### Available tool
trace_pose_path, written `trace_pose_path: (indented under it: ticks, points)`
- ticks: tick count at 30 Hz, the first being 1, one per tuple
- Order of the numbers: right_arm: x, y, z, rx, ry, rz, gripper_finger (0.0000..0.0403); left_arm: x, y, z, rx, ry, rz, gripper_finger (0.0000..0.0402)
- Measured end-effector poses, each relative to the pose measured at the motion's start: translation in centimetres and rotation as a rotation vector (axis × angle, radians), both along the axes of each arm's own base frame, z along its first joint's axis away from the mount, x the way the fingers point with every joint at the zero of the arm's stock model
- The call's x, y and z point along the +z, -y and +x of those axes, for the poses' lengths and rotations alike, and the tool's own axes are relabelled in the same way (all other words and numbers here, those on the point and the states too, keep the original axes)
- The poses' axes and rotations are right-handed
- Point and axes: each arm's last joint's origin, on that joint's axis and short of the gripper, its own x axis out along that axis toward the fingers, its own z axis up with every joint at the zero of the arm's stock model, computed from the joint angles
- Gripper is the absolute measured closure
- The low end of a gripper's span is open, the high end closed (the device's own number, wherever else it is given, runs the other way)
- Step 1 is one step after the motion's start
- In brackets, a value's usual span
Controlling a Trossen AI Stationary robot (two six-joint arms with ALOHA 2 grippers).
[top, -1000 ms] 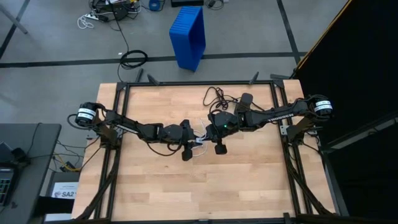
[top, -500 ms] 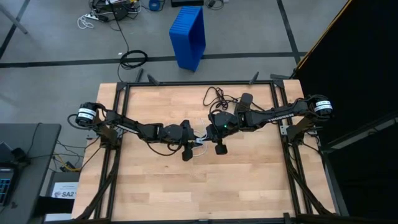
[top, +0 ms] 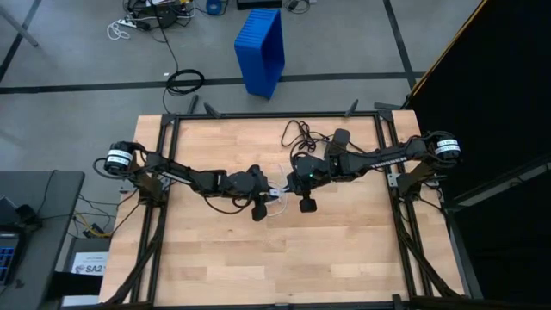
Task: Insert USB
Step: Insert the white charger cable into the white charger adapter
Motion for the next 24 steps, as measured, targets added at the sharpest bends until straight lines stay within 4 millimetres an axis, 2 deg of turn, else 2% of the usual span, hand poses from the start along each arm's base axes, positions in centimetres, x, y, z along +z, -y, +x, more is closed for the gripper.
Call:
trace_pose_path:
  ticks: [5, 12, 24]
  points:
    - [-0.2, -0.1, -0.2, -0.002, -0.03, 0.02, 0.0403, 0.0, 0.0, 0.0, -0.003, 0.005, 0.007, 0.0327]
    - [-0.3, -0.1, -0.3, -0.004, -0.042, 0.025, 0.0403, 0.8, 0.0, 0.4, -0.012, 0.096, 0.02, 0.0327]
    - [0.2, -0.1, 0.2, 0.006, 0.034, 0.035, 0.0403, 1.0, 0.0, 0.4, -0.012, 0.112, 0.019, 0.0327]
